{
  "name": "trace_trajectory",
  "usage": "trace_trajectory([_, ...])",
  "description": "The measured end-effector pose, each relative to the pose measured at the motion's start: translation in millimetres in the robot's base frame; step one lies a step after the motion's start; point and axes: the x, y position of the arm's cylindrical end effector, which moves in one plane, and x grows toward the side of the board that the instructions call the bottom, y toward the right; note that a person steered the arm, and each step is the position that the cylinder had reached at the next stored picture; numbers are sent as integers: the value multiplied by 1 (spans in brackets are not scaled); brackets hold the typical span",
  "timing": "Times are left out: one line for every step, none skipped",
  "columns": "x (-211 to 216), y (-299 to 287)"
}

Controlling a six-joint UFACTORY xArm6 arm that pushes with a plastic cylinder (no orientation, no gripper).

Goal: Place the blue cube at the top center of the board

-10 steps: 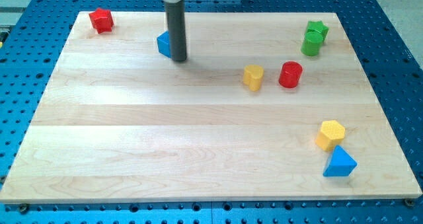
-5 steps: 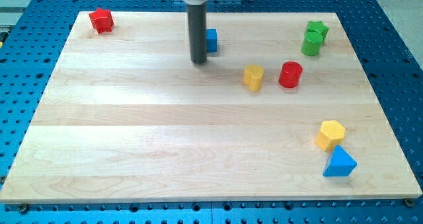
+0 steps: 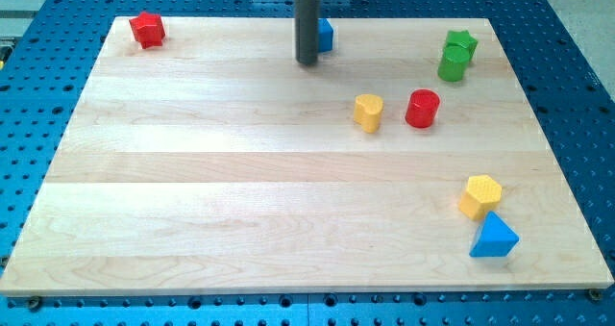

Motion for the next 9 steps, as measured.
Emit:
trace_trajectory([-7, 21])
trace_trajectory([-29, 46])
trace_trajectory([-46, 48])
trace_trajectory([-41, 48])
trace_trajectory([-33, 36])
trace_trajectory([-44, 24])
trace_trajectory([-44, 24])
trace_trajectory([-45, 24])
trace_trajectory([-47, 24])
